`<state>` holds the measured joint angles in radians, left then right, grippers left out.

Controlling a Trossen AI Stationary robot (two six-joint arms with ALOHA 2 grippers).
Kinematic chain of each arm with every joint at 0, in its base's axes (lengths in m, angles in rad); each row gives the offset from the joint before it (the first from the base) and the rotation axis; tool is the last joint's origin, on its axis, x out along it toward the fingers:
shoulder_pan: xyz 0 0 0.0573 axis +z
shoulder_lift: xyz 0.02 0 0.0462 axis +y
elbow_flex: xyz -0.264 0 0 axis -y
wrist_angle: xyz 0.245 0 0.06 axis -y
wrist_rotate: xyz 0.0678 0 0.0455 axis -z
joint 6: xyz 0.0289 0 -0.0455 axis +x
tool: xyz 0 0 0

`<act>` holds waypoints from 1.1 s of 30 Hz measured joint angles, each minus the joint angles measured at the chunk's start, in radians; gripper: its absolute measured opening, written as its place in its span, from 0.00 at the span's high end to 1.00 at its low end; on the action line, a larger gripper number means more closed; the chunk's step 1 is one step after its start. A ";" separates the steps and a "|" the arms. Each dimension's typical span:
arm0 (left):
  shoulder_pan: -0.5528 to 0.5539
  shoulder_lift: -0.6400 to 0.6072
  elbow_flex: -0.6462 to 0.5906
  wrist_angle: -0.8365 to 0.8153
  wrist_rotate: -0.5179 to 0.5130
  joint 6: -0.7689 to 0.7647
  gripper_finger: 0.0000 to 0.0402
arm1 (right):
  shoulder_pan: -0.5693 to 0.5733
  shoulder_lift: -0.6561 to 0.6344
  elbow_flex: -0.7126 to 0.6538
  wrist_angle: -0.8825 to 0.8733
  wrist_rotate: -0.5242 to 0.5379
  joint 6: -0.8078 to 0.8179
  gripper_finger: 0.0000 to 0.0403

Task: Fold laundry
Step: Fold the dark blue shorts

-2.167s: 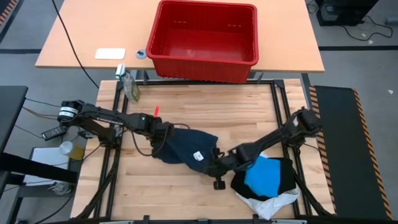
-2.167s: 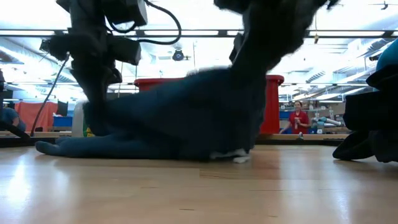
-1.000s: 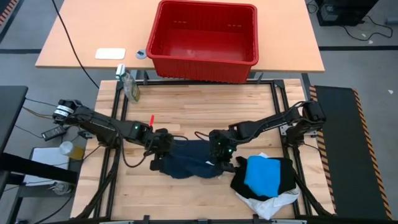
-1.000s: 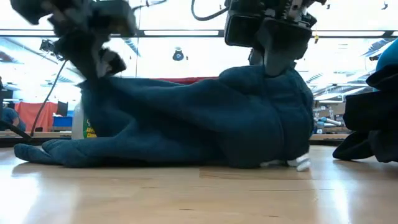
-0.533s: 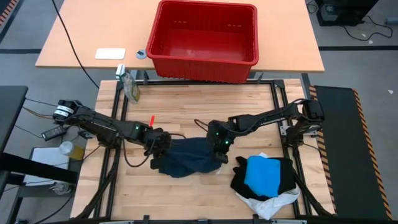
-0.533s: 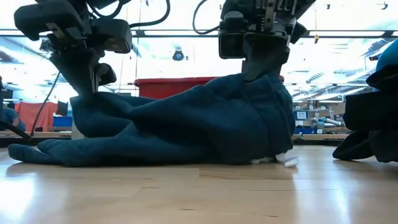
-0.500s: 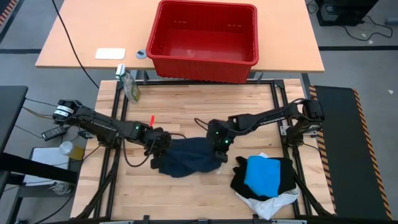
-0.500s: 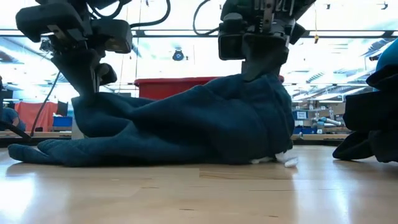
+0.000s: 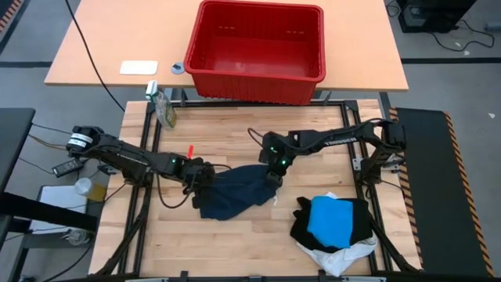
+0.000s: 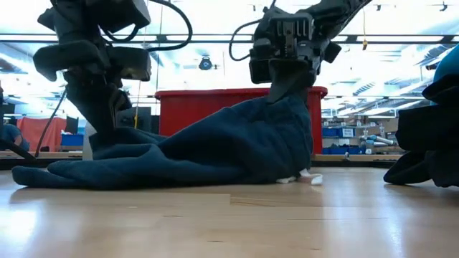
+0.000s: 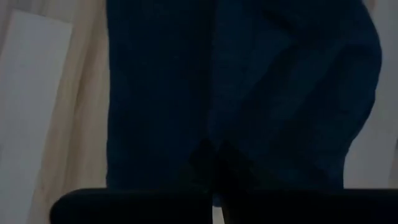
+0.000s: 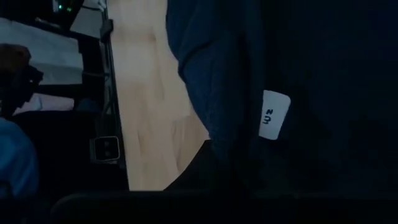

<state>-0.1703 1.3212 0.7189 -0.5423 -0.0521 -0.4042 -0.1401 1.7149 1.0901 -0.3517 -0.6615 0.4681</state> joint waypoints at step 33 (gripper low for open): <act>-0.008 0.000 -0.008 0.020 -0.060 -0.049 0.98 | -0.175 0.241 -0.044 0.285 0.162 0.140 0.68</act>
<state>-0.1780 1.3212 0.7105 -0.5220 -0.1123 -0.4530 -0.3149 1.9560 1.0458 -0.0666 -0.4992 0.6083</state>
